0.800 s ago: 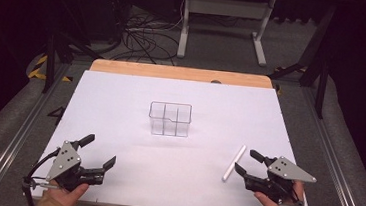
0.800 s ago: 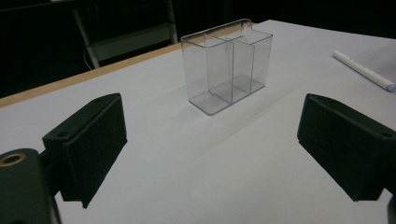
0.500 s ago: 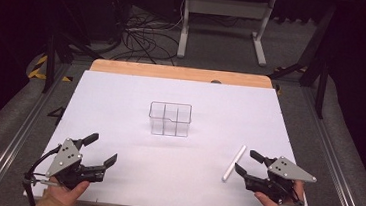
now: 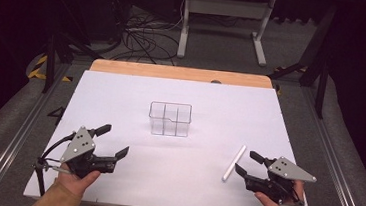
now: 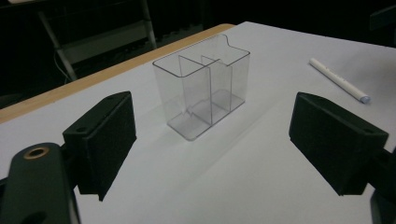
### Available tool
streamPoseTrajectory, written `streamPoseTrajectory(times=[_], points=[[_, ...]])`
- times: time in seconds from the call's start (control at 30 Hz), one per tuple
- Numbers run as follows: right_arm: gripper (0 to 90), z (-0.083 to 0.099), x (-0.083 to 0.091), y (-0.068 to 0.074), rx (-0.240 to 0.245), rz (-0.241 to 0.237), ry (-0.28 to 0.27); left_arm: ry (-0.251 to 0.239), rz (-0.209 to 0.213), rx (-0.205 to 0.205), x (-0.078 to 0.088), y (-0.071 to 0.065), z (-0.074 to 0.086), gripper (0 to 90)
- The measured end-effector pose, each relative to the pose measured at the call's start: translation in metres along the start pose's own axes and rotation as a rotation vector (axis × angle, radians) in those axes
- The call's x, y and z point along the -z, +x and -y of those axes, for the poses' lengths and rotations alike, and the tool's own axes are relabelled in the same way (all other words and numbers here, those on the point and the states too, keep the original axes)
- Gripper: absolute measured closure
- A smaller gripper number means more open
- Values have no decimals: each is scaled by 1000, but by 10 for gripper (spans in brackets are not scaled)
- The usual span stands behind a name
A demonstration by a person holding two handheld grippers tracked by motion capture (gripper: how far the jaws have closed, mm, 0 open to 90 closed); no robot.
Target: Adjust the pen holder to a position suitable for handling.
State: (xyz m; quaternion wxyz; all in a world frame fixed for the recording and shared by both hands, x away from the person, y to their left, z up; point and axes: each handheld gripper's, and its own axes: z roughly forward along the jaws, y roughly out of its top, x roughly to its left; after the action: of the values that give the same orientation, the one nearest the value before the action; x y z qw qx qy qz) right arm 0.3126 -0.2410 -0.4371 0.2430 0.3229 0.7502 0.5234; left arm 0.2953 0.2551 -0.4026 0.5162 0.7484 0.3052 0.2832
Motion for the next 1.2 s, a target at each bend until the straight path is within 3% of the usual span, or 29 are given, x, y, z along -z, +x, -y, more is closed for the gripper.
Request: streamPoseTrajectory(times=[0.3,0.7,0.8,1.03,1.2], points=[[280,3,0,0,-26,-4,-1,18,35,0,-19,5,-16,155],[252,6,1,0,-41,0,0,40,62,-46,-49,1,-35,155],[203,7,3,0,-36,13,-9,45,61,-47,-54,2,-38,154],[149,7,5,-1,-34,26,-3,79,117,-31,-60,7,-46,180],[166,7,6,0,-18,7,8,143,194,-65,-70,14,-58,180]])
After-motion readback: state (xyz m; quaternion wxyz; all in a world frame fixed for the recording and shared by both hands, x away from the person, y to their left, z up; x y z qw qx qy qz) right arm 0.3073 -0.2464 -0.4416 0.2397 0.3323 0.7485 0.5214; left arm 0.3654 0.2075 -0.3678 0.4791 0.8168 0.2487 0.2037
